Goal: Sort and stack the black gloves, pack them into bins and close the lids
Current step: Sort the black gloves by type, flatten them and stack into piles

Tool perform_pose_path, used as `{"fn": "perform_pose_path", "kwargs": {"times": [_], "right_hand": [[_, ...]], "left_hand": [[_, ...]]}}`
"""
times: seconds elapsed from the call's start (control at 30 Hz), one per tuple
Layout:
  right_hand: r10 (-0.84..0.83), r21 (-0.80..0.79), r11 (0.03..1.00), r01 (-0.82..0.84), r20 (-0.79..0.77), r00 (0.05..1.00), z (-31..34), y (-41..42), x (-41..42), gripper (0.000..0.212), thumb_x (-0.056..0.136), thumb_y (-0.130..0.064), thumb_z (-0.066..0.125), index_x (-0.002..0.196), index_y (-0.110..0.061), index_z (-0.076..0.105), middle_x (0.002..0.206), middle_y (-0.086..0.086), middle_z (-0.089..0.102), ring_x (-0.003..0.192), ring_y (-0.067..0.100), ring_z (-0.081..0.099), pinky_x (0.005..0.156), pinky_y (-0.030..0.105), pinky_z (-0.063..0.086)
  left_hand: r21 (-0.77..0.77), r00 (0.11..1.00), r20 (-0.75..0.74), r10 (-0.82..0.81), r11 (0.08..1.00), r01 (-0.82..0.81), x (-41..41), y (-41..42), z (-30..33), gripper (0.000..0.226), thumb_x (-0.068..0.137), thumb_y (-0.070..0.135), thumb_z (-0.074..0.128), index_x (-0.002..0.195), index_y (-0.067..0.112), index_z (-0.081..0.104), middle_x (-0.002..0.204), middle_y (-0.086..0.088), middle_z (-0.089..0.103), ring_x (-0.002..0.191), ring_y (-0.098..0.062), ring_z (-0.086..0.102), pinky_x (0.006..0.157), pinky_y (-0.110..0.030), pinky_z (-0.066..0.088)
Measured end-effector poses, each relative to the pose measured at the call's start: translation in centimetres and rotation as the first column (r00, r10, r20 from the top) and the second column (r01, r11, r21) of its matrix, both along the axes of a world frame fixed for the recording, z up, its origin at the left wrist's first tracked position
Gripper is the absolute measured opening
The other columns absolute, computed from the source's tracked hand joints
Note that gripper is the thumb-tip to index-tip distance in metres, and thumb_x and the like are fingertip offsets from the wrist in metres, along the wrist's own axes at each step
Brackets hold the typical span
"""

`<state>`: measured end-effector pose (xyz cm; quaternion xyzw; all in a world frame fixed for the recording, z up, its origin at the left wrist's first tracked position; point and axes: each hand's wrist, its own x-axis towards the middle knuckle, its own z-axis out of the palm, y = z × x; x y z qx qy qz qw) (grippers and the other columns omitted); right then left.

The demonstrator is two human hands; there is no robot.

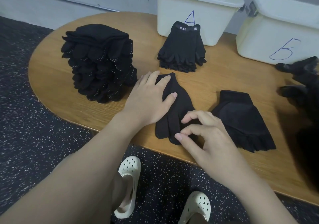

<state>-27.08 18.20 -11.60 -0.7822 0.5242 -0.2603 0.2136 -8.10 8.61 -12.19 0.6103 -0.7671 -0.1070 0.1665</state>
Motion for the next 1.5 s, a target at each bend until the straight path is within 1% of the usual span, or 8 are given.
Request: {"fn": "perform_pose_path", "kwargs": {"times": [0.2,0.57,0.73,0.93,1.0,1.2,1.3,1.5], "right_hand": [[0.083,-0.035,0.996,-0.083,-0.012,0.997,-0.2,0.2,-0.5,0.029,0.094,-0.053,0.057,0.094,-0.031,0.076,0.126,-0.019,0.055,0.132,0.005,0.047,0.108,0.028,0.030],[0.037,0.025,0.999,-0.037,0.015,0.999,0.2,0.7,-1.4,0.026,0.093,-0.056,0.061,0.084,-0.036,0.077,0.122,-0.021,0.051,0.135,0.005,0.043,0.113,0.037,0.032],[-0.014,0.000,1.000,0.014,0.034,0.999,0.3,1.6,-1.2,0.019,0.088,-0.046,0.067,0.080,-0.034,0.080,0.129,-0.022,0.056,0.139,0.004,0.043,0.115,0.035,0.028],[0.069,-0.086,0.993,-0.078,-0.097,0.993,0.5,2.7,-2.3,0.029,0.093,-0.054,0.060,0.100,-0.036,0.082,0.143,-0.022,0.054,0.146,0.003,0.035,0.119,0.032,0.022],[0.072,-0.091,0.993,-0.080,-0.087,0.994,0.5,2.8,-2.7,0.029,0.093,-0.052,0.060,0.103,-0.036,0.081,0.145,-0.022,0.054,0.146,0.003,0.036,0.119,0.038,0.027],[0.015,-0.181,0.983,-0.018,-0.018,1.000,0.4,2.2,-3.4,0.016,0.095,-0.036,0.068,0.098,-0.024,0.079,0.123,-0.015,0.066,0.127,0.006,0.056,0.107,0.045,0.044],[-0.038,-0.218,0.976,0.020,-0.079,0.996,0.2,1.4,-3.7,0.010,0.091,-0.029,0.075,0.096,-0.021,0.078,0.115,-0.011,0.065,0.115,0.010,0.059,0.101,0.043,0.045],[-0.047,-0.225,0.974,0.015,-0.141,0.989,-0.2,0.7,-3.4,0.012,0.087,-0.030,0.076,0.093,-0.021,0.074,0.105,-0.011,0.060,0.102,0.013,0.058,0.097,0.038,0.044]], "left_hand": [[0.020,1.000,0.000,0.000,1.000,0.000,0.0,0.0,0.1,0.063,0.105,0.052,0.042,0.160,0.024,0.033,0.167,-0.008,0.024,0.156,-0.030,0.016,0.126,-0.044,0.012],[0.061,1.000,0.015,0.005,0.998,-0.006,0.0,-0.1,0.2,0.066,0.105,0.057,0.039,0.162,0.027,0.027,0.171,-0.006,0.016,0.158,-0.028,0.008,0.127,-0.042,0.007],[0.043,0.986,0.167,-0.018,0.999,0.011,-0.1,0.1,0.1,0.085,0.098,0.074,0.025,0.165,0.022,0.014,0.173,-0.010,0.004,0.159,-0.029,-0.003,0.127,-0.046,-0.003],[0.050,0.962,0.269,-0.051,0.998,0.040,0.2,0.0,0.3,0.094,0.097,0.078,0.016,0.165,0.014,0.005,0.173,-0.012,-0.003,0.159,-0.027,-0.007,0.128,-0.048,-0.007],[0.077,0.957,0.282,-0.072,0.996,0.052,0.2,-0.1,0.4,0.097,0.096,0.079,0.015,0.165,0.012,0.002,0.173,-0.012,-0.006,0.159,-0.025,-0.009,0.128,-0.047,-0.007],[-0.065,0.953,0.269,-0.144,0.984,0.167,0.3,0.0,0.2,0.085,0.103,0.068,0.018,0.162,0.007,0.022,0.173,-0.009,0.008,0.160,-0.022,-0.002,0.129,-0.044,-0.004],[-0.011,0.953,0.181,-0.242,0.969,0.248,0.3,0.3,0.2,0.071,0.107,0.058,0.028,0.164,0.016,0.020,0.173,-0.006,0.010,0.160,-0.021,0.002,0.129,-0.037,-0.001],[0.063,0.942,0.200,-0.269,0.963,0.262,0.4,0.6,-0.1,0.107,0.084,0.087,0.013,0.166,0.019,0.007,0.173,-0.004,-0.002,0.159,-0.018,-0.006,0.130,-0.040,-0.002]]}}
